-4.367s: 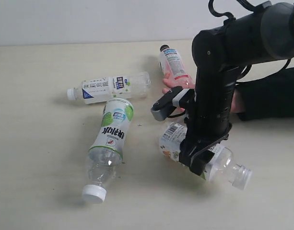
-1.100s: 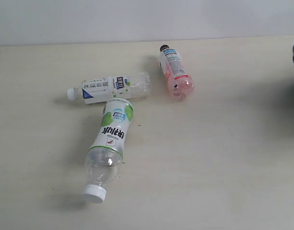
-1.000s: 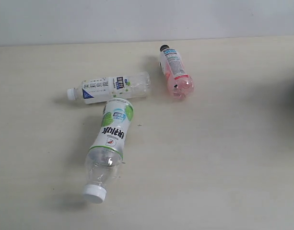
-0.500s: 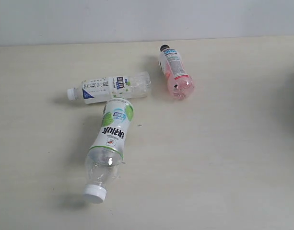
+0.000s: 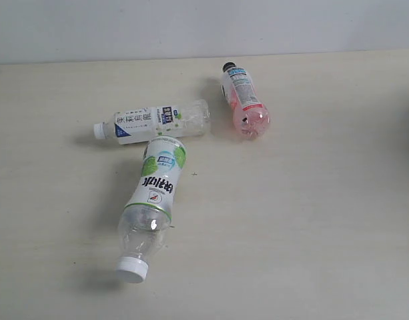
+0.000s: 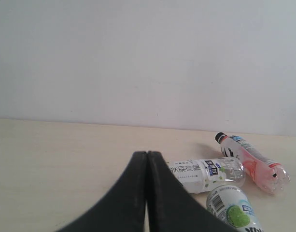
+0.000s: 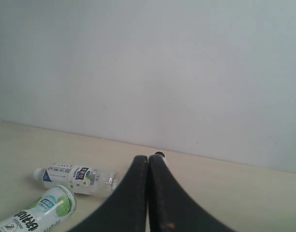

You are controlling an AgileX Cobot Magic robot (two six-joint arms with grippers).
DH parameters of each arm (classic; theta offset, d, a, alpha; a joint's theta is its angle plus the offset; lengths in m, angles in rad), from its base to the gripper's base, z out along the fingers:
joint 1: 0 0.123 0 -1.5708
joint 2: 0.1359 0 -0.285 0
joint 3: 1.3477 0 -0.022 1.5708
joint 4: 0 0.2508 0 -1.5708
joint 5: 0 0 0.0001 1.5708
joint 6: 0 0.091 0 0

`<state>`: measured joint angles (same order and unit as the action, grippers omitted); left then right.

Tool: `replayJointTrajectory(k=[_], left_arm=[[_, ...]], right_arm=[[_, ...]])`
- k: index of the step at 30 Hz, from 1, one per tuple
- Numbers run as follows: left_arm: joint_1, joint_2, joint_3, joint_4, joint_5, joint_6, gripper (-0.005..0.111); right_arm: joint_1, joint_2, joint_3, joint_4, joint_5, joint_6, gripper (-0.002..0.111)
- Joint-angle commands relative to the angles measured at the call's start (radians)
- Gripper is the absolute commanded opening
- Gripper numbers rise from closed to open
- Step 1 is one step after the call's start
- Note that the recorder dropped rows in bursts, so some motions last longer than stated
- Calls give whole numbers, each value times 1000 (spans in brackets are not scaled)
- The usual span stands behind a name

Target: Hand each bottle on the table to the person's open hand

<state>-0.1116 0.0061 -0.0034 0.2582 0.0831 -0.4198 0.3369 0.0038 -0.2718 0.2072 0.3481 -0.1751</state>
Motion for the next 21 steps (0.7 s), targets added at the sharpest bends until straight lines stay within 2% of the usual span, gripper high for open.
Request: replayJointTrajectory(k=[1,21], left_arm=[[3,-6,3,4,0,-3,1],[3,-6,3,4,0,-3,1]], right_arm=[[0,-4,5,-4,17,-7,0],[0,-4,5,2,21,-7,0]])
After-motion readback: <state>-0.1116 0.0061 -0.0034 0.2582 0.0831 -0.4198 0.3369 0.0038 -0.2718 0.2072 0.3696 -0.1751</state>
